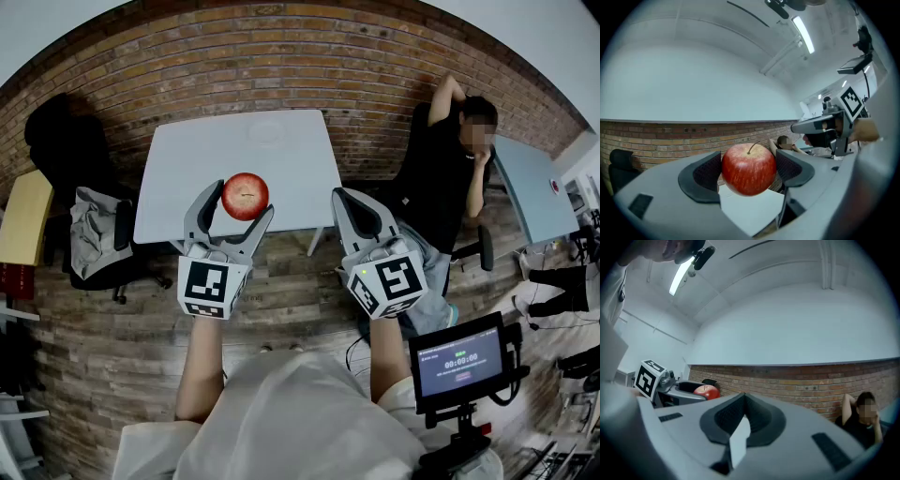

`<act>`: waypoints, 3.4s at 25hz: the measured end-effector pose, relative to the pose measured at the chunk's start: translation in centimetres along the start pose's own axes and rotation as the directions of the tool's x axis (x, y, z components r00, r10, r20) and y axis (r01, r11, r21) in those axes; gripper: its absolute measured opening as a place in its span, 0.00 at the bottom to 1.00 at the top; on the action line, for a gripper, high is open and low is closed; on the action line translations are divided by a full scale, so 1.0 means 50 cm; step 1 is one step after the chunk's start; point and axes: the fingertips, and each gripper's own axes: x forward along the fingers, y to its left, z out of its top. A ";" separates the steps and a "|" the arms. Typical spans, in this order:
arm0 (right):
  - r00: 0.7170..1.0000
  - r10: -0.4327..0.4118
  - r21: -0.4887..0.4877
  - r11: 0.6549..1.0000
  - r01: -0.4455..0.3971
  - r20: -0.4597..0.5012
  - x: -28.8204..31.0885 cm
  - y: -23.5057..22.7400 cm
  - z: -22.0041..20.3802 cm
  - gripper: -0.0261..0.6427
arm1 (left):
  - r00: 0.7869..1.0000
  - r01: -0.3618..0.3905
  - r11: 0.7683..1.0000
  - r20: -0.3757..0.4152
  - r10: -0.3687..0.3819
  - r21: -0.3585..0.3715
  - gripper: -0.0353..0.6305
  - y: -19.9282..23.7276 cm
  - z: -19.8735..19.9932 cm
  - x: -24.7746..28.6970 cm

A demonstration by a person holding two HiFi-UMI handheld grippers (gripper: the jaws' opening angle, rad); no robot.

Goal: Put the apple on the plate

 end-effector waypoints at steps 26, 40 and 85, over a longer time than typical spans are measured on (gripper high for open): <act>0.995 0.053 0.069 0.996 -0.059 0.089 -0.089 -0.041 -0.013 0.04 | 1.000 0.012 1.000 -0.023 -0.011 0.012 0.61 -0.120 -0.015 -0.001; 0.995 0.050 0.091 0.994 -0.057 0.083 -0.029 -0.103 -0.041 0.04 | 0.999 -0.007 1.000 -0.048 0.007 0.002 0.61 -0.095 -0.035 0.069; 0.991 0.027 0.137 0.990 -0.009 -0.130 0.558 -0.214 -0.227 0.04 | 0.971 0.168 0.982 -0.156 -0.180 -0.088 0.61 0.284 -0.269 0.524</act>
